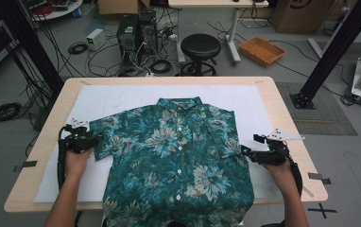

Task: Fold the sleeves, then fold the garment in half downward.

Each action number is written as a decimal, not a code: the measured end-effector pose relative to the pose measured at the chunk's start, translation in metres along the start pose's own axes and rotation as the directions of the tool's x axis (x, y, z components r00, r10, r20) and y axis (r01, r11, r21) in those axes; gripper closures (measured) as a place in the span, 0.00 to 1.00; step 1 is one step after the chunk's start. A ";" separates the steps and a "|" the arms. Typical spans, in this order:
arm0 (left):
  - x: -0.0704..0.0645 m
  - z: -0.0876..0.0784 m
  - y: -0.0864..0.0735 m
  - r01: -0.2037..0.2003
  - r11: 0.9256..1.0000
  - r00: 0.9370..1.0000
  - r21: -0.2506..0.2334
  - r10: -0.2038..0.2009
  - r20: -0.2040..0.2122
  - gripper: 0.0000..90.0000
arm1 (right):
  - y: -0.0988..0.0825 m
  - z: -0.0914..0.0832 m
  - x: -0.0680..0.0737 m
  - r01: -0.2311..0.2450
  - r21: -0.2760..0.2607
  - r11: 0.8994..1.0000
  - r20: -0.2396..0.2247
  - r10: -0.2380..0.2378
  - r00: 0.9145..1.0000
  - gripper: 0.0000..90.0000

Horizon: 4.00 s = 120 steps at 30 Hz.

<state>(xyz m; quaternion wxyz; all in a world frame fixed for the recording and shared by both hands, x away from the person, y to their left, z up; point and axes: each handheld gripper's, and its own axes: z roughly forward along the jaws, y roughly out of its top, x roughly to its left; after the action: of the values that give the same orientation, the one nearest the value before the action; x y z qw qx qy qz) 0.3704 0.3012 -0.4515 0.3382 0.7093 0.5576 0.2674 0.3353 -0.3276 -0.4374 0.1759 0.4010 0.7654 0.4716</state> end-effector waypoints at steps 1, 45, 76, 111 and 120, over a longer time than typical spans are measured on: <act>0.000 0.000 0.000 0.000 1.000 1.000 0.000 0.000 0.000 0.74 | 0.000 0.000 0.000 0.000 0.000 1.000 0.000 0.000 1.000 0.24; -0.119 0.015 0.072 -0.127 0.985 0.918 -0.116 0.161 0.362 0.80 | -0.002 -0.003 -0.002 -0.010 -0.019 1.000 -0.022 0.009 1.000 0.24; -0.049 -0.028 0.022 0.068 0.967 0.947 -0.247 0.015 0.320 0.30 | -0.002 0.004 -0.005 -0.016 0.020 1.000 0.002 0.016 1.000 0.24; -0.037 0.015 0.061 0.000 0.977 0.920 -0.212 0.083 0.384 0.31 | 0.060 0.029 -0.025 -0.017 0.118 0.993 -0.067 0.025 0.997 0.27; -0.029 0.055 0.073 0.007 0.992 0.966 -0.125 0.025 0.256 0.44 | 0.093 0.070 -0.035 -0.013 0.211 0.977 -0.006 0.014 1.000 0.28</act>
<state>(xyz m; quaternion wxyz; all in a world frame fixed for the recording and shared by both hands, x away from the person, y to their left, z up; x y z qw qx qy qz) 0.4493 0.2518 -0.4290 0.4503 0.7179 0.4879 0.2091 0.4440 -0.2926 -0.3961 0.1261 0.4207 0.8091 0.3905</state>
